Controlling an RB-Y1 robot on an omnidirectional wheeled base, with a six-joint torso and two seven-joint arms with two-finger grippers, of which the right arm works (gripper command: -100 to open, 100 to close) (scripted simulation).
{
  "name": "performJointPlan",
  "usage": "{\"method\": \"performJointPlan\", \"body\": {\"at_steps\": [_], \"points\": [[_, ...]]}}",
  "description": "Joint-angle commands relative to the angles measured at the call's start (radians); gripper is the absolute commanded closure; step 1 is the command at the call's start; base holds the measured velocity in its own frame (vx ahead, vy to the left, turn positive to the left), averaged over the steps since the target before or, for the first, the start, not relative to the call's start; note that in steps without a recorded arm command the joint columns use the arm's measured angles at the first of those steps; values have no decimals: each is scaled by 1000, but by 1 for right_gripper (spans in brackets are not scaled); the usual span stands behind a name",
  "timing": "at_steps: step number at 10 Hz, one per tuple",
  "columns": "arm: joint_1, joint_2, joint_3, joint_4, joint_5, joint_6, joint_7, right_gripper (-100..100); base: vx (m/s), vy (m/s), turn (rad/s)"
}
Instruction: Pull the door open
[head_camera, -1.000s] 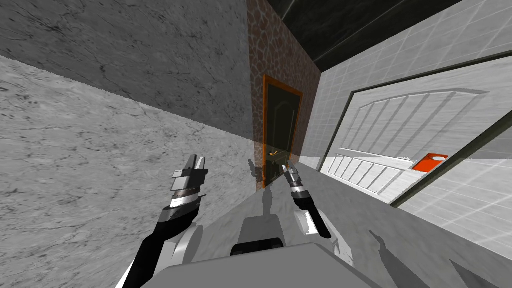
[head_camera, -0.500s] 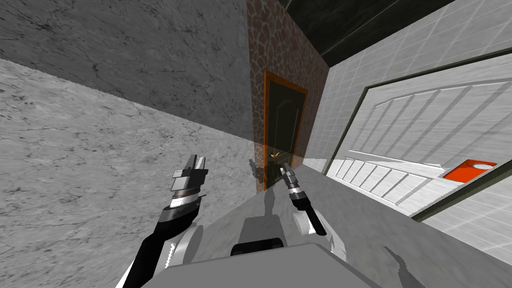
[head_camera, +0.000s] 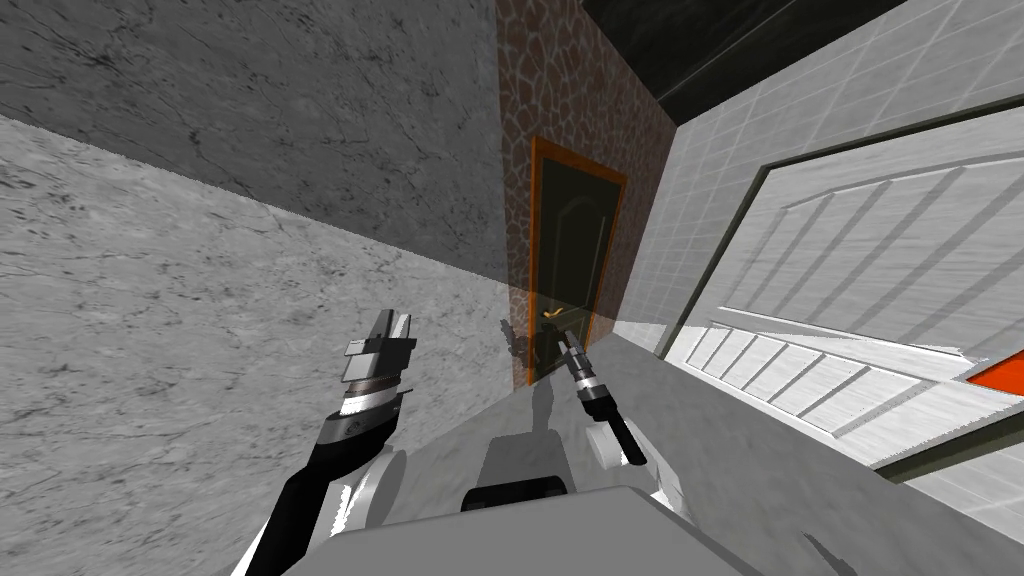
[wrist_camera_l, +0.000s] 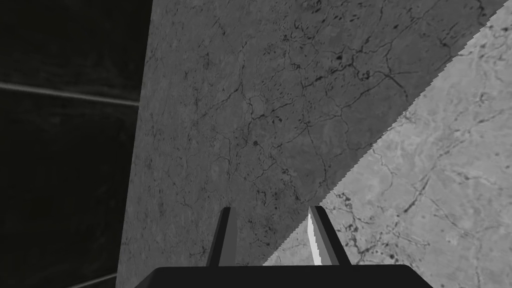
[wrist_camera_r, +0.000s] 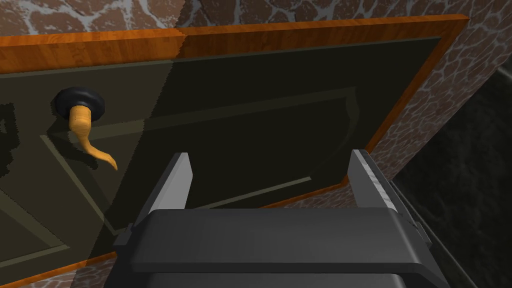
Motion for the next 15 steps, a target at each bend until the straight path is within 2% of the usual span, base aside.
{"method": "performJointPlan", "body": {"at_steps": [1, 2, 9, 10, 11, 15], "points": [[-20, -12, 8, 50, -8, -8, -5, -100, 70, -114, 95], [-20, -12, 8, 54, -8, -8, -5, -100, 51, -79, 38], [-94, -68, 42, 261, -42, -44, -26, -100, 66, -94, 99], [-105, -75, 47, 287, -47, -49, -28, -100, 74, -94, 105], [-105, -75, 47, 291, -47, -49, -28, -100, 49, -59, 28], [-144, -104, 65, 402, -66, -68, -39, -100, 54, -85, 87]]}}
